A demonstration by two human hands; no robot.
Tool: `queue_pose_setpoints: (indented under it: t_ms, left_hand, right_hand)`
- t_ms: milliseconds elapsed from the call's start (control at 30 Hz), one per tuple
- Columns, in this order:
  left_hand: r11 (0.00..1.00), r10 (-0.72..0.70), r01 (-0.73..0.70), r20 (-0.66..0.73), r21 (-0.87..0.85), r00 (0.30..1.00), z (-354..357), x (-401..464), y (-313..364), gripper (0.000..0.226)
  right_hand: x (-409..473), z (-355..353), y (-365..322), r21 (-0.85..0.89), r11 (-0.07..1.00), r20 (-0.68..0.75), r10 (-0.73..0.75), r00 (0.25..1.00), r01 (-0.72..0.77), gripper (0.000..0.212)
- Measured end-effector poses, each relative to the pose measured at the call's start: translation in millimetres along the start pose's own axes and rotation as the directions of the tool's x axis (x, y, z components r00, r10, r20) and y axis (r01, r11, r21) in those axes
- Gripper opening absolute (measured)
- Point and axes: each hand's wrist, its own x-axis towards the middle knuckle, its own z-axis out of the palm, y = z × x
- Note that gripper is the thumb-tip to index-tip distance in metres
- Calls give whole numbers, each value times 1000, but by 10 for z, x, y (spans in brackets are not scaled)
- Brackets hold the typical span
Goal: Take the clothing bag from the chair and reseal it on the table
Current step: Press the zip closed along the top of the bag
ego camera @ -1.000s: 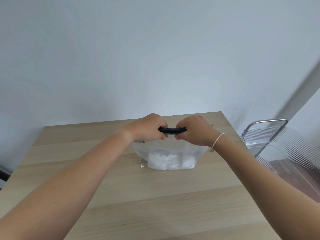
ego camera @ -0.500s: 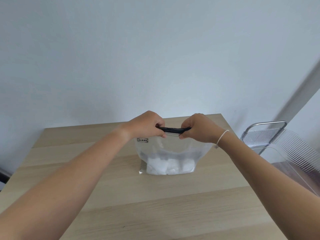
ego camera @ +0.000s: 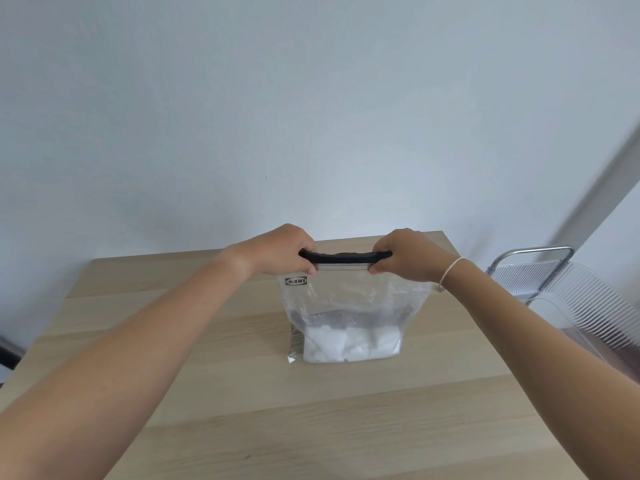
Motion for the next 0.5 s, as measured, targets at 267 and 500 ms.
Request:
queue_pose_setpoints:
  t_ms: [267, 500]
  left_hand:
    - [999, -1, 1, -9, -49, 1000, 54, 18, -96, 14]
    - [997, -50, 43, -104, -66, 993, -46, -18, -329, 24]
  right_hand:
    - [49, 28, 18, -16, 1000, -15, -21, 1000, 21, 20]
    - [29, 1, 232, -97, 994, -61, 44, 997, -49, 36]
